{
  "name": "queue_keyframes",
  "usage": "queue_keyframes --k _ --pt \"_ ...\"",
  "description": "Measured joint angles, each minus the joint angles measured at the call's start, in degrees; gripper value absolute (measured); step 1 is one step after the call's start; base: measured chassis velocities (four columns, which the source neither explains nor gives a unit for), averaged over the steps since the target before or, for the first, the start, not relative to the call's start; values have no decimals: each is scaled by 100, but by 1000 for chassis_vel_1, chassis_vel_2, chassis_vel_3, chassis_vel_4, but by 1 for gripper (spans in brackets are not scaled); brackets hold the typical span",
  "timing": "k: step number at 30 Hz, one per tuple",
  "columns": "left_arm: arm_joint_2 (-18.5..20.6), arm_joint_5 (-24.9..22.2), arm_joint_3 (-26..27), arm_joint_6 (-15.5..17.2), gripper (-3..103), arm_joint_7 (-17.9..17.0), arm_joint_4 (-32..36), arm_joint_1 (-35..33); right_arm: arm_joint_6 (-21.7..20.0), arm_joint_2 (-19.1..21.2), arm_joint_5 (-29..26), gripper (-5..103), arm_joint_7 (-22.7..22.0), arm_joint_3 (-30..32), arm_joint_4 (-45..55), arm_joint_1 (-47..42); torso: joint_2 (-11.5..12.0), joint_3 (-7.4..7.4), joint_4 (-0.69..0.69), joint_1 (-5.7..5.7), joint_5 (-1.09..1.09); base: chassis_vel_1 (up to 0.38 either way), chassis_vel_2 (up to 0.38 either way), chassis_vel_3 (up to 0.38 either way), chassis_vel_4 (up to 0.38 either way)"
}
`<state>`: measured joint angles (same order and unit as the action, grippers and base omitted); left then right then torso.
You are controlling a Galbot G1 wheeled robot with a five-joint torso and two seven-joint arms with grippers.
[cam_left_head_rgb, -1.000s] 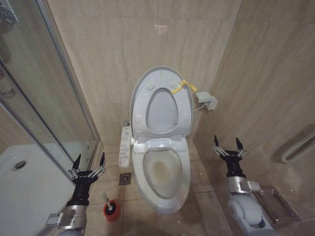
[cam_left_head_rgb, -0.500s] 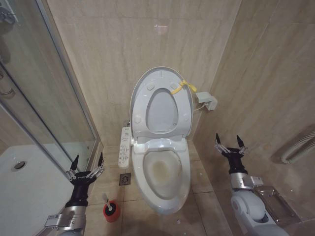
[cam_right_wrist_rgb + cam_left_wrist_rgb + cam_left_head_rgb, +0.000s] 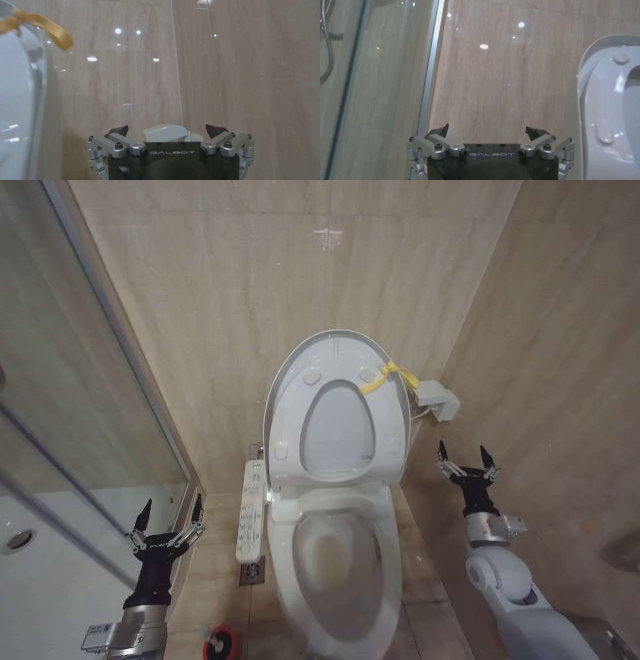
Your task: Open the toilet lid, clean the toilet bowl with a toilet brush, close the toilet lid, and flush.
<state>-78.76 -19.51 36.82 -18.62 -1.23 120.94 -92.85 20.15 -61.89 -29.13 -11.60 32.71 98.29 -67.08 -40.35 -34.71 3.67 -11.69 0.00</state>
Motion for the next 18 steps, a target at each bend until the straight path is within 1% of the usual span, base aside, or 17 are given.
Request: queue_keyframes --k 3,5,6,9,10,12,14,15,17,18 --pt "-3 1 25 -9 100 5 0 -29 -33 139 11 100 -88 -86 -209 258 0 1 -3 3 -1 -49 23 7 -21" --pt "6 1 53 -25 100 10 1 -47 -61 285 -27 100 -113 -211 -357 507 -1 3 1 8 0 25 -16 -27 25" --pt "6 1 53 -25 100 10 1 -47 -61 285 -27 100 -113 -211 -357 507 -1 3 1 8 0 50 -31 -53 49" --pt "12 1 70 -47 100 22 0 -67 -61 449 -129 100 -84 -479 -595 910 -3 4 3 10 -1 34 -74 -67 61" --pt "12 1 70 -47 100 22 0 -67 -61 449 -129 100 -84 -479 -595 910 -3 4 3 10 -1 45 -68 -73 48" --pt "8 2 84 -55 100 31 22 -89 -34 496 -203 100 -29 -843 -925 1345 -3 3 3 10 0 9 -35 -41 24" --pt "13 0 123 -56 100 34 60 -110 -3 479 -321 100 9 -1198 -1196 1767 -2 3 -1 8 0 0 0 0 0" --pt "13 0 123 -56 100 34 60 -110 -3 479 -321 100 9 -1198 -1196 1767 -2 3 -1 8 0 0 0 0 0" --pt "35 -13 199 -57 100 35 77 -127 -4 409 -452 100 45 -1478 -1420 2141 -2 2 -2 6 0 0 0 0 0" --pt "35 -13 199 -57 100 35 77 -127 -4 409 -452 100 45 -1478 -1420 2141 -2 2 -2 6 0 0 0 0 0"
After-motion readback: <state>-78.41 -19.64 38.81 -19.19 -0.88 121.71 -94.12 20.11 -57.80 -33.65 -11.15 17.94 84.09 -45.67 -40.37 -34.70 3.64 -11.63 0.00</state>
